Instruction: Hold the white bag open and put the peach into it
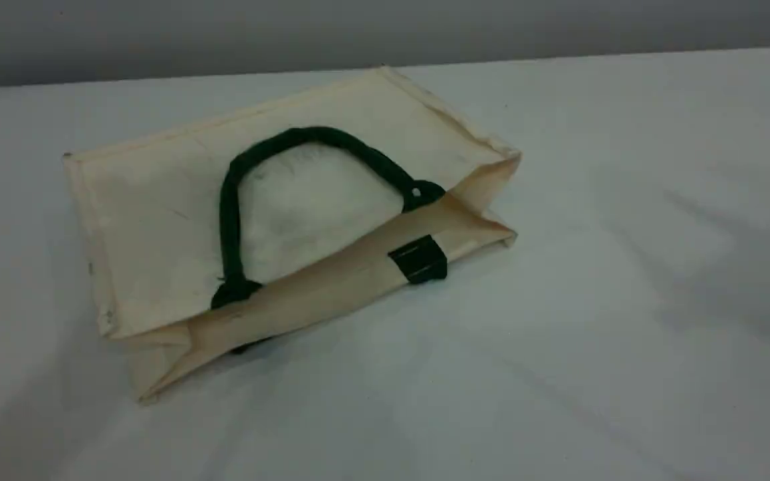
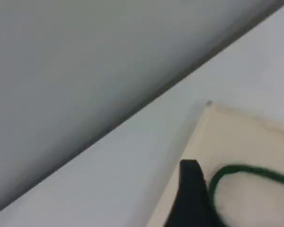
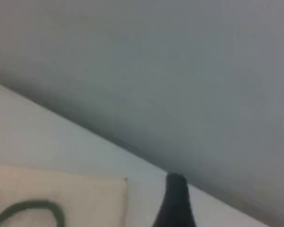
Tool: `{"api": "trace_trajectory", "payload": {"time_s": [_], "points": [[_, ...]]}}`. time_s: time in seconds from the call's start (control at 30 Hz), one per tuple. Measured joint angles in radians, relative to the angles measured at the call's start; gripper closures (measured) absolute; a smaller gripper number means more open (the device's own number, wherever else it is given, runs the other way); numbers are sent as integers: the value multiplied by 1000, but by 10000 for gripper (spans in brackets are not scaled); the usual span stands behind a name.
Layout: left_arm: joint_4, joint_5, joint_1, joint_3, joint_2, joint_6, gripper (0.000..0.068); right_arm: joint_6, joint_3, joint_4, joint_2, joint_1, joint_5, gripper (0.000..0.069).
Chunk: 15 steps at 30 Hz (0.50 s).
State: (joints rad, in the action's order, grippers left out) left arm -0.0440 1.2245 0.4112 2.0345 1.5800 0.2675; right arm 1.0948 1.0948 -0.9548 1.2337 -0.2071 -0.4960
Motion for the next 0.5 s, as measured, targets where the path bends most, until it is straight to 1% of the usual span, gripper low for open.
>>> {"api": "trace_trajectory", "payload": {"time_s": [0.1, 0.23, 0.27, 0.37, 0.5], "points": [[44, -5, 0, -32, -34, -30, 212, -119, 0, 114, -36, 0, -44, 187], [86, -18, 0, -156, -36, -23, 212, -242, -36, 221, -31, 0, -71, 187], [80, -39, 0, -197, -35, -21, 212, -255, -50, 226, -26, 0, -64, 187], [73, -155, 0, -315, -35, -20, 212, -259, -90, 213, -14, -1, -16, 187], [74, -309, 0, -433, -36, -12, 212, -253, -84, 180, -17, -2, 12, 187]]}}
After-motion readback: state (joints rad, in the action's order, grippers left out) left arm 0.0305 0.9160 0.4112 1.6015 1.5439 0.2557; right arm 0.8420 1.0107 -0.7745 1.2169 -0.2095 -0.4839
